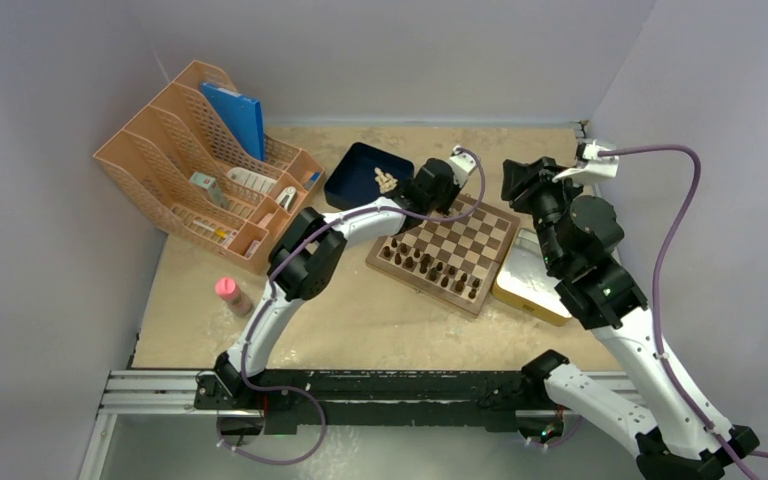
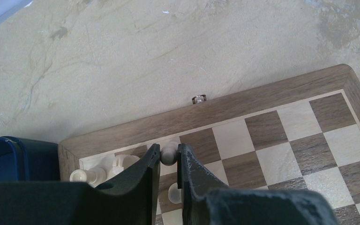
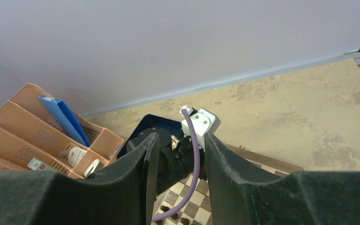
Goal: Set up the chess pieces on the board
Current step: Place the chess piece on the chessboard.
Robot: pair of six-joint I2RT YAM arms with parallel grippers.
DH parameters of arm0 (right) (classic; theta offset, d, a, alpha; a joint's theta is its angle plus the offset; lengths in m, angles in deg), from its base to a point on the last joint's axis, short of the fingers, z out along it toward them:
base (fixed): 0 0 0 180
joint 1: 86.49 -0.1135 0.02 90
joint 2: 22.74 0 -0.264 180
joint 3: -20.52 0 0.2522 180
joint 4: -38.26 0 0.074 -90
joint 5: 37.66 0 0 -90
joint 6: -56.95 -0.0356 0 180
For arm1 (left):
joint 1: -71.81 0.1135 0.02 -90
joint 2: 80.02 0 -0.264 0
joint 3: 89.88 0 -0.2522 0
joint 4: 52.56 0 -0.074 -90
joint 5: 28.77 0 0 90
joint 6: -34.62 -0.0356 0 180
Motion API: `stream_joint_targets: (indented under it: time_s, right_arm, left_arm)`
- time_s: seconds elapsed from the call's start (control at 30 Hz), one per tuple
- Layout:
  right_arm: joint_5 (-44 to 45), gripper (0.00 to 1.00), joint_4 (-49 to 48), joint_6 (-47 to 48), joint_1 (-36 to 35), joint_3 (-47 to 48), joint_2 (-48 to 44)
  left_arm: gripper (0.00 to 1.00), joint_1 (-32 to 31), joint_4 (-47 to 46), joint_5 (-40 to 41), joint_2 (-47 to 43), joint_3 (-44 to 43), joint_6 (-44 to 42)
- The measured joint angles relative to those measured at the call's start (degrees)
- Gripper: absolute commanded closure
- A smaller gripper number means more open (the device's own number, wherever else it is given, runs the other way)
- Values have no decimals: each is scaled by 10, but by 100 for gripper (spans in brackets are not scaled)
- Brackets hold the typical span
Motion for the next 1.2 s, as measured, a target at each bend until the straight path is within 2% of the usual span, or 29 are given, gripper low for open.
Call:
stream_joint_targets:
  time_s: [1.2]
  right_arm:
    - [0,56,-9,2,0,-6,1]
  left_arm:
    - [91,0,20,15,9,-15,-4]
